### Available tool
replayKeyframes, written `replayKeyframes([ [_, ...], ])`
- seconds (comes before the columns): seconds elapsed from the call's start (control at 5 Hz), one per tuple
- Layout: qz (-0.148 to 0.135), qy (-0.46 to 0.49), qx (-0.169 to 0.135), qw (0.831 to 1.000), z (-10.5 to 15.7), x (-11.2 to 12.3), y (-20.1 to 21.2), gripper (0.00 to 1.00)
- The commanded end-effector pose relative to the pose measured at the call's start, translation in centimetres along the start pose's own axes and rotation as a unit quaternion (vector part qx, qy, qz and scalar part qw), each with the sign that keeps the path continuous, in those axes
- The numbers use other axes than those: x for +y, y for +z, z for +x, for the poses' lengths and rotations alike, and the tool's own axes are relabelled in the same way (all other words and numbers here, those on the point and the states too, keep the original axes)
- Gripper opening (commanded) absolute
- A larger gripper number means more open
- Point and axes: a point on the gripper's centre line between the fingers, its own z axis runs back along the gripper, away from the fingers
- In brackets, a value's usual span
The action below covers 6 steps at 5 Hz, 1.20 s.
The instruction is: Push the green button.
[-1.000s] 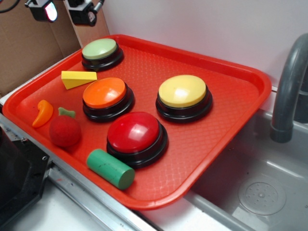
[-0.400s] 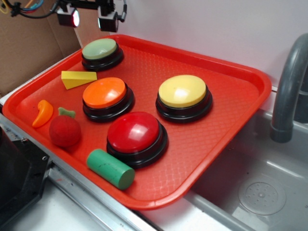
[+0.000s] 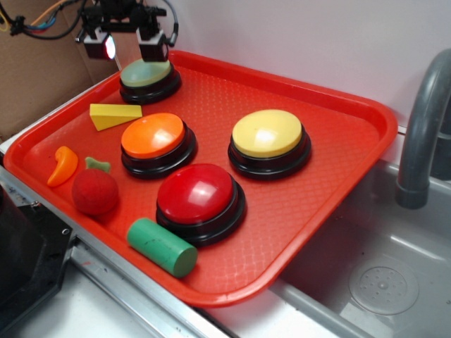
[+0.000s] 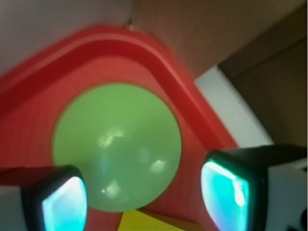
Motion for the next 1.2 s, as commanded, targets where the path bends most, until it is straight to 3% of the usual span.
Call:
replayKeyframes([
  [0.0,-0.019,-0.005,0.023,1.0,1.5,-0.3,-0.7,1.0],
  [0.4,-0.017,-0.011,0.008,1.0,1.1,0.1,0.5,1.0],
  [0.6,0.015,0.005,-0.011,1.0,-0.1,1.3,3.5,1.0],
  [1.0,0.004,0.009,-0.028,1.0,-1.3,1.9,6.2,1.0],
])
